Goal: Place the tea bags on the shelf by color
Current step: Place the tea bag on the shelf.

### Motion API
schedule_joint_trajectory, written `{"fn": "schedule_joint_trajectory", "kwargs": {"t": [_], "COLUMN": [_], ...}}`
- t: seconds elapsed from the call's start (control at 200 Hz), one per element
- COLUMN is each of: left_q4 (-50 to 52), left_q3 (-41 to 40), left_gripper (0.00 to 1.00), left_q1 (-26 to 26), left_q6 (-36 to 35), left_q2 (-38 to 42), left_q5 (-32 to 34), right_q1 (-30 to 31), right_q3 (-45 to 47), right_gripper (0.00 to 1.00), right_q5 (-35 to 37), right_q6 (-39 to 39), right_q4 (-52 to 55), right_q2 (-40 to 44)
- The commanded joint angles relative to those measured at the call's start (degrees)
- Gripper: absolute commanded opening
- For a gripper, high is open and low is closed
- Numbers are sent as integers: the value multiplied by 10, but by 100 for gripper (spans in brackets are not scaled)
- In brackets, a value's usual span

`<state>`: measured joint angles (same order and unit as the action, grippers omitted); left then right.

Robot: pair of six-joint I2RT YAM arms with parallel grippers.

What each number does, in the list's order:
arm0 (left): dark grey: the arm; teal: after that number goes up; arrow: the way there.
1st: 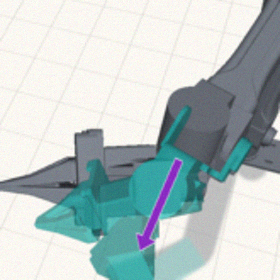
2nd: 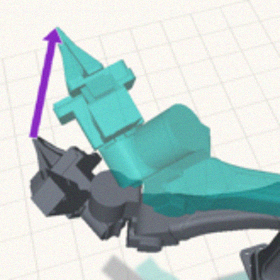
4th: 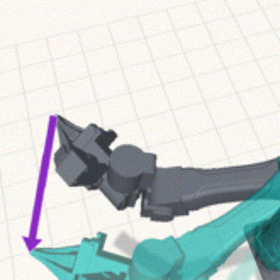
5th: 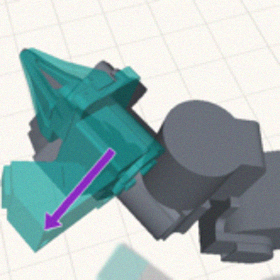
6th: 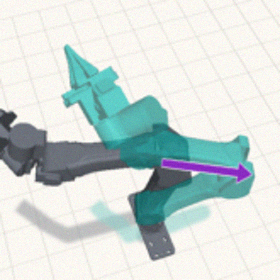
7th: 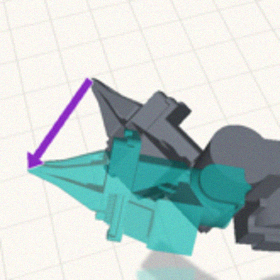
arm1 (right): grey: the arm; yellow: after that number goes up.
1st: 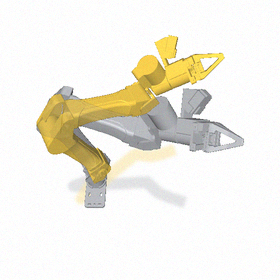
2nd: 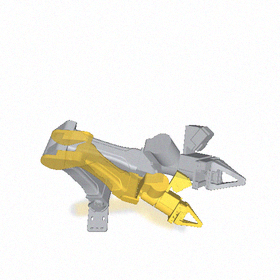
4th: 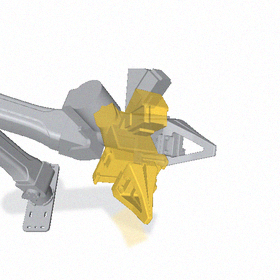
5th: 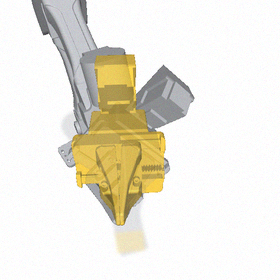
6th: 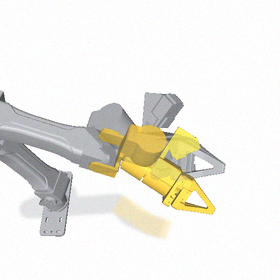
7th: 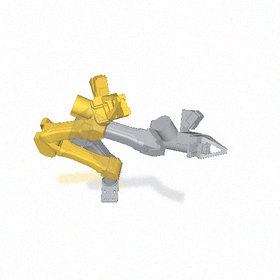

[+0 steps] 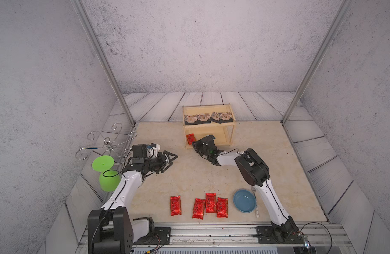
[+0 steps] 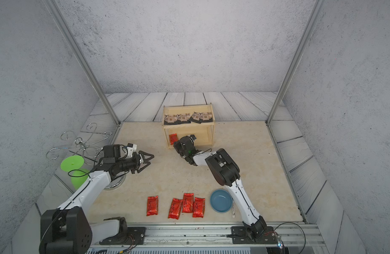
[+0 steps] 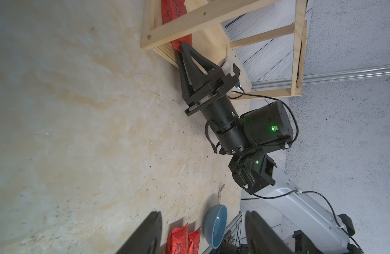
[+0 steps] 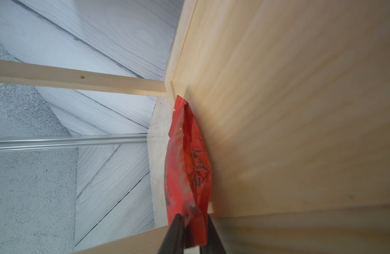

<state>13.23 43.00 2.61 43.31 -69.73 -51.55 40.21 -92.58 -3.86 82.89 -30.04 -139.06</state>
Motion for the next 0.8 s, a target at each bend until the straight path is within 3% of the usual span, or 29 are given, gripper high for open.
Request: {"fn": "schedule_joint_trajectory", "kwargs": {"t": [0.0, 0.3, 0.646, 0.796], "left_q4": [-18, -27, -31, -33], "left_q3": [-8, -8, -9, -9], "left_gripper": [65, 65, 65, 65], "left_q1": [7, 9, 12, 13], "left_q6": [5, 9, 12, 14], "left_q2": [4, 3, 5, 5], "left_q5": [-17, -24, -23, -22], "right_q1": [6, 7, 1, 0], "right_q3": [-13, -7, 40, 71], "right_gripper": [20, 24, 40, 42], "right_q5": [-14, -24, -52, -79], "right_q6": [-4, -12, -27, -43], "right_q4": [15, 31, 36, 32], "right_q2": [-4, 2, 33, 60]}}
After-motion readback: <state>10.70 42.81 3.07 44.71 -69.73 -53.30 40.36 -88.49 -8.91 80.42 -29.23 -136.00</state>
